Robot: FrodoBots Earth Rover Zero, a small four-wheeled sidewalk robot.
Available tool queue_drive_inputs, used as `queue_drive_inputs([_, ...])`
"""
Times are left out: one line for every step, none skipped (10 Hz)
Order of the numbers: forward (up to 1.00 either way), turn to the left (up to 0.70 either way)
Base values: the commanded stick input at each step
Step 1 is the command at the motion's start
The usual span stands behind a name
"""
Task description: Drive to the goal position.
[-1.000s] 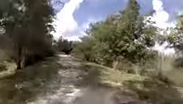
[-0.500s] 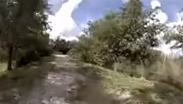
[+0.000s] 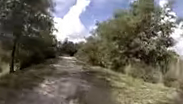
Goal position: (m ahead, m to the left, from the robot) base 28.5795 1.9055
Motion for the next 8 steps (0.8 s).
queue_drive_inputs([1.0, 0.1])
queue_drive_inputs([1.0, 0.0])
queue_drive_inputs([1.0, 0.0])
queue_drive_inputs([1.0, 0.0])
queue_drive_inputs([1.0, 0.0])
queue_drive_inputs([1.0, 0.0])
queue_drive_inputs([1.0, 0.0])
queue_drive_inputs([1.0, 0.0])
